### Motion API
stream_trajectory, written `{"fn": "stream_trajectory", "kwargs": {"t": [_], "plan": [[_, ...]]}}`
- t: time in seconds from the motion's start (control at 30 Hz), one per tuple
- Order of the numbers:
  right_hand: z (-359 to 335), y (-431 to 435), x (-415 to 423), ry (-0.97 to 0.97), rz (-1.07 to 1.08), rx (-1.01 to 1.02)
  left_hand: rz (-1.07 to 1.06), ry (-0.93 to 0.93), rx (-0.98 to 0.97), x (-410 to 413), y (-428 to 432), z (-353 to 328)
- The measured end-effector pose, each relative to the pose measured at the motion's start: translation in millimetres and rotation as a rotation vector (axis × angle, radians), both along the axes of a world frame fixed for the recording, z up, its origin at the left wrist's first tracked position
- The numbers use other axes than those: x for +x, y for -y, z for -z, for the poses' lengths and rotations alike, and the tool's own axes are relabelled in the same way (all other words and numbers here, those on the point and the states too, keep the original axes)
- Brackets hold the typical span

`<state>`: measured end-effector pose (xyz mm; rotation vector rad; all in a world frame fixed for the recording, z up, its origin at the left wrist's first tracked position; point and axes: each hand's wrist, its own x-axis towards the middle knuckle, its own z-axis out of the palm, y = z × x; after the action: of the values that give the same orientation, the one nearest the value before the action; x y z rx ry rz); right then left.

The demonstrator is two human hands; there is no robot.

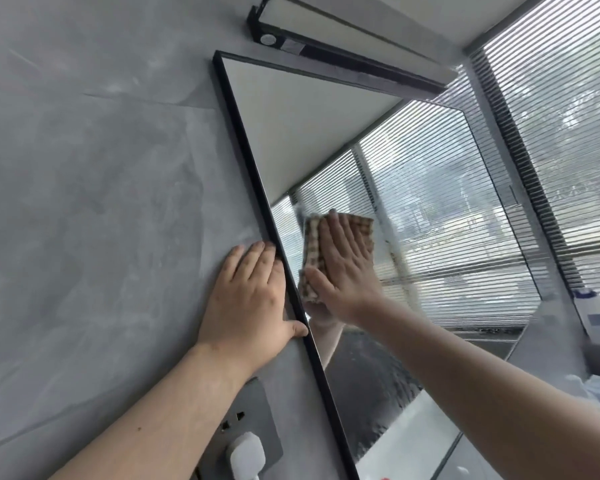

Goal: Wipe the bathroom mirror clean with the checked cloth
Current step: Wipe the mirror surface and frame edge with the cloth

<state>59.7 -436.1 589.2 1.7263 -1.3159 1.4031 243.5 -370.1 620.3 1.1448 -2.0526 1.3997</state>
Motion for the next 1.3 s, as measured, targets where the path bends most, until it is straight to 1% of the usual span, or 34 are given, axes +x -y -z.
{"fn": "stream_trajectory", "kwargs": {"t": [0.07, 0.2, 0.27, 0.37, 0.53, 0.63, 0.8, 0.97, 1.07, 1.13, 1.23, 1.3], "plan": [[-4, -1, 3, -0.012, -0.044, -0.033, 0.042, 0.005, -0.025, 2, 2, -6], [-5, 5, 1, 0.02, -0.08, -0.068, 0.024, 0.019, -0.097, 6, 2, -32], [-5, 5, 1, 0.032, -0.1, -0.078, -0.016, 0.013, -0.107, 2, -4, -52], [-8, 6, 0, 0.046, -0.125, -0.089, -0.085, 0.026, -0.05, -6, -9, -78], [-12, 15, -11, 0.089, -0.145, -0.121, -0.166, 0.029, -0.098, -7, -3, -83], [-16, 30, -32, 0.191, -0.15, -0.106, -0.148, 0.032, -0.114, -4, 1, -80], [-3, 62, -83, 0.488, -0.088, -0.026, -0.126, 0.037, -0.123, -2, 3, -78], [10, 68, -106, 0.644, -0.093, 0.054, -0.109, 0.035, -0.131, -2, 4, -77], [4, 64, -103, 0.65, -0.087, 0.102, -0.108, 0.038, -0.13, -2, 5, -78], [0, 60, -95, 0.614, -0.088, 0.106, -0.106, 0.039, -0.125, -2, 6, -78], [-14, 48, -70, 0.497, -0.111, 0.07, -0.106, 0.04, -0.119, -3, 5, -79], [-27, 37, -49, 0.374, -0.15, 0.04, -0.104, 0.039, -0.113, -3, 5, -79]]}}
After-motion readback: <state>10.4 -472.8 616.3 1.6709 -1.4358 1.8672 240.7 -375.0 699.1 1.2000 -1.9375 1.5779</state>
